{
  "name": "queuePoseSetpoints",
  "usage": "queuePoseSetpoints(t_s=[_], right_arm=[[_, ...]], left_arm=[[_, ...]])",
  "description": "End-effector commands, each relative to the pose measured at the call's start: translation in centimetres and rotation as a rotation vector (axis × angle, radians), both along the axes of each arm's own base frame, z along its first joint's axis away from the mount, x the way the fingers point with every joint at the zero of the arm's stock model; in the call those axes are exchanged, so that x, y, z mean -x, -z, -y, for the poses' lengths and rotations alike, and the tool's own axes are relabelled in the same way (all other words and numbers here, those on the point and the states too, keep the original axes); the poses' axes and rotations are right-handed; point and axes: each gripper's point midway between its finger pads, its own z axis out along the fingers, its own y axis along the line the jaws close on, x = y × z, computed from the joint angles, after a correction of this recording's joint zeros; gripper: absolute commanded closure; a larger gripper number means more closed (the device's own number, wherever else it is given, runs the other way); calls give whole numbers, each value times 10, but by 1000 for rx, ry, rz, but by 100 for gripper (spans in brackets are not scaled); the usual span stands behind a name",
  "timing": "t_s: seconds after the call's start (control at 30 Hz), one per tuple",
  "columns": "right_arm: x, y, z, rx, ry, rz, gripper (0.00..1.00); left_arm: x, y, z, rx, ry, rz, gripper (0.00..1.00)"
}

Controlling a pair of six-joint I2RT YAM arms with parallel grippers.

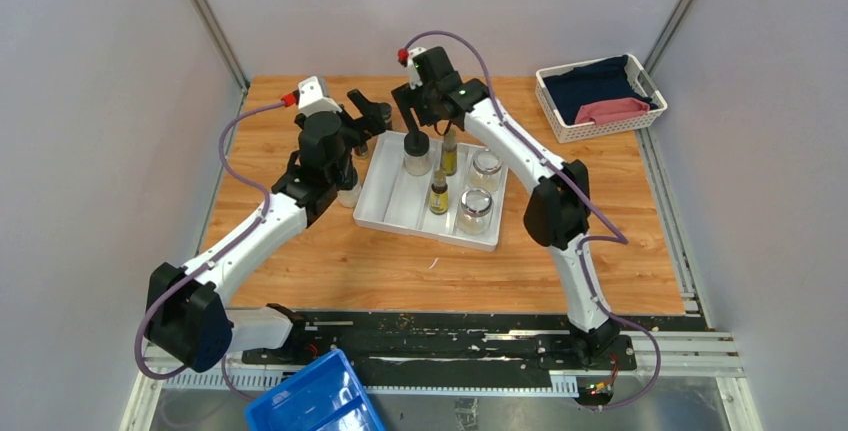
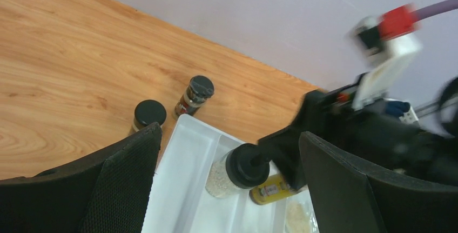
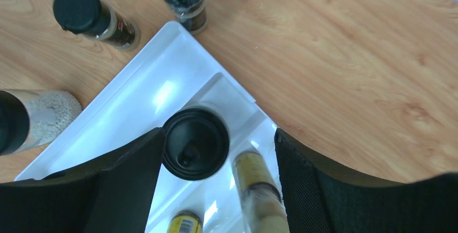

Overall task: Organize the condiment bottles
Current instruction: Place the bottle in the storage box, then pick up the bottle from the center of the board.

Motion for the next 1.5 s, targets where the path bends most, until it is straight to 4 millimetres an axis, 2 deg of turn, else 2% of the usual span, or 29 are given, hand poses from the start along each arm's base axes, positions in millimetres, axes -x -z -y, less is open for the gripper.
queuePoseSetpoints(t_s=[0.0, 0.13, 0.3, 0.43, 0.73, 0.9, 1.13, 1.37, 1.47], right_arm=[[-8, -94, 30, -90, 46, 158, 23], [1, -128, 61, -129, 99, 207, 23], [19, -147, 94, -187, 145, 260, 23], [32, -146, 107, -214, 158, 268, 23], [56, -133, 122, -241, 183, 265, 23], [70, -128, 129, -269, 191, 269, 23], [85, -124, 134, -299, 187, 275, 23], [90, -123, 135, -311, 182, 281, 23], [90, -119, 135, -307, 182, 276, 23]], left_arm=[[-2, 17, -6, -36, -29, -82, 0], [-3, 40, 1, -83, 20, -156, 0], [3, 64, 6, -161, 79, -250, 0], [12, 71, -3, -217, 69, -314, 0], [33, 76, -27, -353, 19, -493, 0], [51, 82, -43, -446, -2, -619, 0], [59, 118, -52, -437, 13, -736, 0], [52, 151, -48, -409, 51, -832, 0], [49, 159, -44, -381, 70, -839, 0]])
